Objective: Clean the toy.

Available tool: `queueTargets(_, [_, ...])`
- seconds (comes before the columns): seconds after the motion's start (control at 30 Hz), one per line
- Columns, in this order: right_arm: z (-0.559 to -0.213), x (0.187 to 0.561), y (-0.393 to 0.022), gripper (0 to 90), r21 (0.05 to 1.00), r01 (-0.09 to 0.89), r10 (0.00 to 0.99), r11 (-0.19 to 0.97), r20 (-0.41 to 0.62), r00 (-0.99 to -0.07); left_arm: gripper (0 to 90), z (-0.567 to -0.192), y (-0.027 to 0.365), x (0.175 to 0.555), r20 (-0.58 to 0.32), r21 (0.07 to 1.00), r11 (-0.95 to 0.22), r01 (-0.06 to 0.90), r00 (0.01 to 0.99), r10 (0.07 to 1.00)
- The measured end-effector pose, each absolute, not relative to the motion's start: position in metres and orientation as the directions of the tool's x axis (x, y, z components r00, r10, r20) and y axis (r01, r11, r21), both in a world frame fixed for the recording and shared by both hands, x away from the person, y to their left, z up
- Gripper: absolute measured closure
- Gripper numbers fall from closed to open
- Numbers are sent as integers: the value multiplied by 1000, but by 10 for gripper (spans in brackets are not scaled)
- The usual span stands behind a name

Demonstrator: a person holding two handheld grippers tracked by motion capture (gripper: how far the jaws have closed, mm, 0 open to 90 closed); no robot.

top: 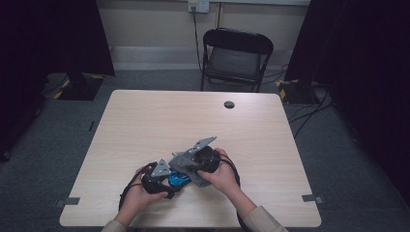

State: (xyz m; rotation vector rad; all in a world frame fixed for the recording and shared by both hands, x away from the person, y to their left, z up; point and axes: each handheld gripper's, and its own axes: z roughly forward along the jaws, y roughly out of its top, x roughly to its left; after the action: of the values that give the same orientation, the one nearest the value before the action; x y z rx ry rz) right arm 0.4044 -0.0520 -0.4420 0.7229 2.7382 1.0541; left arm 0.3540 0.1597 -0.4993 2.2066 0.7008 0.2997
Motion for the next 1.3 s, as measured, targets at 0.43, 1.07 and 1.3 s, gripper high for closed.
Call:
queueTargets(0.43, [-444,416,-78,753,665,448,537,597,83,-839,236,-499,160,354,-11,747,-541,388,820,573])
queueTargets(1.07, [-431,419,-94,754,668,461,575,584,60,-816,236,-499,160,354,-11,747,-540,388,819,573])
queueTargets(1.3, [-430,401,-57,752,692,386,469,610,78,-880,235,-499,160,354,-10,746,-541,388,819,573])
